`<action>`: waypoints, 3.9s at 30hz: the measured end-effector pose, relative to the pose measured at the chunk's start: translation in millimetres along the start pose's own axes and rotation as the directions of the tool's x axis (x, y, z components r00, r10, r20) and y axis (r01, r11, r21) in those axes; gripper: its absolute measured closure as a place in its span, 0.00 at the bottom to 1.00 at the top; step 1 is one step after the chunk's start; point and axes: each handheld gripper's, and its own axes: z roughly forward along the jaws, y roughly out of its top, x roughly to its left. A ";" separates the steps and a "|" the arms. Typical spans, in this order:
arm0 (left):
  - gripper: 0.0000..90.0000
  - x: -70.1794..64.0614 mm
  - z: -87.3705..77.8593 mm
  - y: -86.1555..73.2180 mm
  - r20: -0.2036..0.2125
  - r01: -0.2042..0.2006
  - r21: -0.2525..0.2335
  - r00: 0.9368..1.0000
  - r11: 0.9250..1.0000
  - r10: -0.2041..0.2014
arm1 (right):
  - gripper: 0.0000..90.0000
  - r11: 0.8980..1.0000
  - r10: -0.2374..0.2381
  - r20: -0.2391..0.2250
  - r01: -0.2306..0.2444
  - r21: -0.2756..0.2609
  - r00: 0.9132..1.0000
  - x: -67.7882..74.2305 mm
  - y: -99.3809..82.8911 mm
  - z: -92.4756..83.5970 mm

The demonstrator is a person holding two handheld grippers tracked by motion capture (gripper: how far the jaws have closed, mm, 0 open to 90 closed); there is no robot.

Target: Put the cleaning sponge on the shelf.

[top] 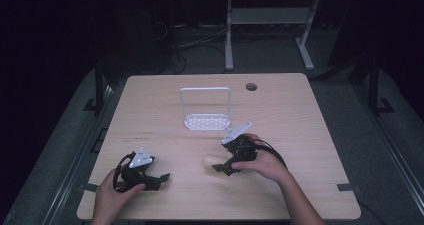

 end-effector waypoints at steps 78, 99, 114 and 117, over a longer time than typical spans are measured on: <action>0.15 0.0 0.0 0.0 0.000 0.000 0.000 1.000 1.000 0.000 | 0.45 0.999 0.020 0.078 -0.024 0.047 0.997 4.8 -4.5 15.8; 0.15 -0.2 0.0 0.0 0.001 0.002 0.000 1.000 1.000 -0.002 | 0.45 0.994 0.107 0.166 -0.106 -0.011 0.980 -8.5 5.0 9.6; 0.15 -0.7 0.2 -0.1 0.002 0.009 -0.002 1.000 1.000 -0.009 | 0.45 0.992 0.129 0.187 -0.125 -0.033 0.974 -19.4 18.1 12.5; 0.15 -0.6 -0.1 0.0 0.002 0.009 0.000 1.000 1.000 -0.009 | 0.45 0.991 0.132 0.191 -0.128 -0.036 0.973 -21.9 21.4 13.8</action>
